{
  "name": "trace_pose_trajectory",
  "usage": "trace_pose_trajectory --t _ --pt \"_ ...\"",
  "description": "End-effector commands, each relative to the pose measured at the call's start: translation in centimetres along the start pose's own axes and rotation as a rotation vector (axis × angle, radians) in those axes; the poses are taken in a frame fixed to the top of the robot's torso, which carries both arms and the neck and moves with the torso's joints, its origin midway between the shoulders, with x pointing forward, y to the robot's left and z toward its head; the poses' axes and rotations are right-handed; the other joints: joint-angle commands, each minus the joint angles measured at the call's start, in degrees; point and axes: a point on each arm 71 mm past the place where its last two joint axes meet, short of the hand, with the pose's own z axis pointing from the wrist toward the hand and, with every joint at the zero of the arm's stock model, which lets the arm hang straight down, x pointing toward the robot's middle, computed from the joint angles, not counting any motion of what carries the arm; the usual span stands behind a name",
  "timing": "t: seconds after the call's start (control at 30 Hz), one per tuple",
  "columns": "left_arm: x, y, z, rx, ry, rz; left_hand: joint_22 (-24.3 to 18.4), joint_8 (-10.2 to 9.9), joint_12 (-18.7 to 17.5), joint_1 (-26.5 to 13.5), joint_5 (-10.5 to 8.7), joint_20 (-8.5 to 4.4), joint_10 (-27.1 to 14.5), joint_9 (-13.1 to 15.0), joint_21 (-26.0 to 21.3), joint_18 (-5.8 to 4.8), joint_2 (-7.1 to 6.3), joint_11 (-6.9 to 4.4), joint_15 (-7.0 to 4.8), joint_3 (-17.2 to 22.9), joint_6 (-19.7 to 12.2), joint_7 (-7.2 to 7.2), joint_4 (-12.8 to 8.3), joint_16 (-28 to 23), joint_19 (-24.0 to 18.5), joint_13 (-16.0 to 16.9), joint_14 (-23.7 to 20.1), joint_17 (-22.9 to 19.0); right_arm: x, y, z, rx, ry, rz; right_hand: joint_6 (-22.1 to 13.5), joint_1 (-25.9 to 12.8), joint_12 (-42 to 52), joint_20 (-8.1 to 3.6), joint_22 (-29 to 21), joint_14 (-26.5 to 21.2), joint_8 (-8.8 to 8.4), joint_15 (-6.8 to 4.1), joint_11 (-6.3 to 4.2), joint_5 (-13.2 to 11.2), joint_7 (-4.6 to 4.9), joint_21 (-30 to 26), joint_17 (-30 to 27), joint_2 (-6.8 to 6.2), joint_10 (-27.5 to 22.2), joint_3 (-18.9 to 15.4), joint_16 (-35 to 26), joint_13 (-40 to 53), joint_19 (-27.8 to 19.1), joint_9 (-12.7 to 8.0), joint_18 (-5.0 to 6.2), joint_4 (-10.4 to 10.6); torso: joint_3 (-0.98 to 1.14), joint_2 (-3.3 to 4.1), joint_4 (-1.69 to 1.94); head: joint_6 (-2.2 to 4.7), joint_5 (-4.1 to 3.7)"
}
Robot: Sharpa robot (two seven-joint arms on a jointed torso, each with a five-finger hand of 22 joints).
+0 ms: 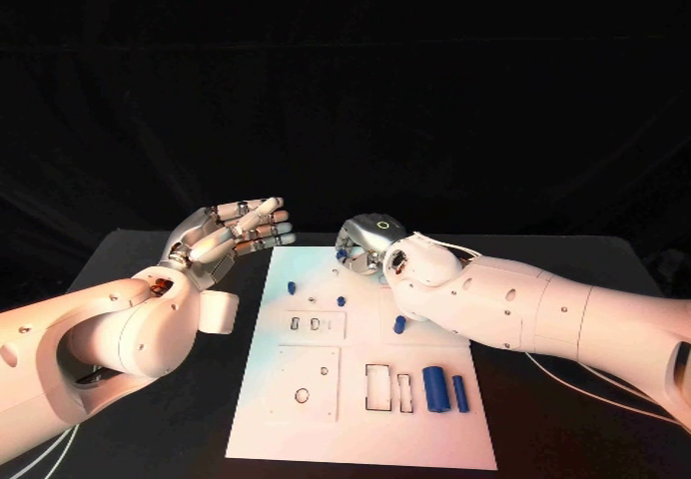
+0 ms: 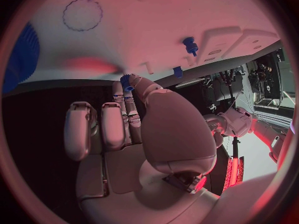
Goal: Assemble the parts on the task board
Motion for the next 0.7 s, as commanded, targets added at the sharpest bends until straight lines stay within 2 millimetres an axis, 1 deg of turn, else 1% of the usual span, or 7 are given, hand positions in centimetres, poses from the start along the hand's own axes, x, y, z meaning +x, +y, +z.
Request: trace_pose_trajectory --t 0.03,0.1,0.17,0.23,0.53,0.63,0.7 --pt "0.2 -0.2 0.0 0.009 0.024 -0.006 -0.06 -0.17 -0.22 0.00 -0.14 -0.07 -0.06 0.05 -0.24 0.35 0.65 0.10 0.24 0.07 0.18 3.28 -0.25 -0.36 -0.30 0.00 0.20 -0.03 0.2 -0.3 0.0 0.017 0.014 -0.013 -2.31 -0.84 -1.23 0.31 -1.24 2.02 -1.52 0.38 0.69 -0.45 0.78 -0.90 -0.64 -0.98 -1.53 0.37 -0.14 -0.62 -0.83 1.33 -0.65 0.37 0.03 0.07 0.00 0.00 0.03" --pt "0.2 -0.2 0.0 0.009 0.024 -0.006 -0.06 -0.17 -0.22 0.00 -0.14 -0.07 -0.06 0.05 -0.24 0.35 0.65 0.10 0.24 0.07 0.18 3.28 -0.25 -0.36 -0.30 0.00 0.20 -0.03 0.2 -0.3 0.0 0.018 0.011 -0.011 -6.68 -2.05 -3.00 0.92 -5.20 1.31 -2.35 1.16 1.69 -1.25 1.36 -3.72 -3.06 -2.63 -4.57 -0.33 -1.92 -1.34 -3.12 0.38 0.13 0.76 0.03 0.06 -0.01 0.00 0.05" --pt "0.2 -0.2 0.0 0.009 0.024 -0.006 -0.06 -0.17 -0.22 0.00 -0.14 -0.07 -0.06 0.05 -0.24 0.35 0.65 0.10 0.24 0.07 0.18 3.28 -0.25 -0.36 -0.30 0.00 0.20 -0.03 0.1 -0.3 -0.1 0.017 0.003 -0.007 -11.08 -2.62 -3.80 1.41 -7.65 0.81 -2.36 1.67 2.26 -1.61 -0.34 -5.64 -4.82 -3.54 -6.51 -1.43 -3.26 -1.70 -4.58 -0.65 0.67 0.91 0.03 0.04 -0.02 0.03 0.09" --pt "0.2 -0.2 0.0 0.008 0.023 -0.006 -0.07 -0.21 -0.24 0.01 -0.15 -0.07 -0.07 0.04 -0.24 0.35 0.64 0.10 0.24 0.06 -0.02 3.29 -0.27 -0.38 -0.31 -0.01 0.20 -0.03 0.0 -0.4 -0.3 0.016 -0.004 -0.004 -12.40 -2.78 -4.04 1.67 -9.01 0.57 -2.38 1.89 2.53 -1.61 -0.09 -6.76 -5.77 -3.86 -7.67 -2.42 -4.00 -1.90 -5.35 -0.98 0.99 0.97 0.04 0.05 -0.02 0.09 0.11" --pt "-0.3 -0.2 -0.1 0.005 0.011 -0.003 -0.09 -0.31 -0.31 0.02 -0.15 -0.07 -0.14 0.01 -0.24 0.35 0.65 0.13 0.26 0.05 -0.26 3.32 -0.32 -0.45 -0.31 -0.02 0.15 -0.05 -1.8 -1.9 -3.4 0.018 -0.028 0.042 -9.83 -2.63 -2.05 1.79 -7.66 0.68 -1.41 1.60 2.12 -0.10 0.20 -6.22 -6.20 -3.25 -6.56 -4.22 -4.31 -1.51 -4.33 -0.55 0.79 1.41 0.06 -0.06 -0.37 0.38 0.30" --pt "-0.5 -0.2 -0.1 0.005 0.009 -0.003 -0.09 -0.31 -0.31 0.02 -0.15 -0.07 -0.14 0.01 -0.24 0.35 0.65 0.13 0.26 0.05 -0.26 3.32 -0.32 -0.45 -0.31 -0.02 0.15 -0.05 -3.0 -3.1 -5.0 0.038 -0.022 0.079 -8.52 -3.08 0.04 1.35 -5.46 1.02 -1.13 0.89 1.15 0.04 0.92 -4.74 -5.27 -2.98 -3.07 -4.44 -3.58 -0.73 -3.05 -0.35 0.38 2.06 0.03 -0.15 -0.55 0.63 0.22" --pt "-0.6 -0.2 -0.1 0.005 0.007 -0.003 -0.09 -0.31 -0.31 0.02 -0.15 -0.07 -0.14 0.01 -0.24 0.35 0.65 0.13 0.26 0.05 -0.26 3.32 -0.32 -0.45 -0.31 -0.02 0.15 -0.05 -3.7 -4.3 -6.1 0.069 0.002 0.114 -8.05 -3.81 2.80 0.83 -1.91 1.65 -1.13 0.11 0.14 -0.17 1.28 -2.23 -3.10 -3.08 2.66 -4.66 -1.90 0.57 -1.13 -0.30 -0.34 2.77 0.01 -0.24 -0.70 0.78 0.02"
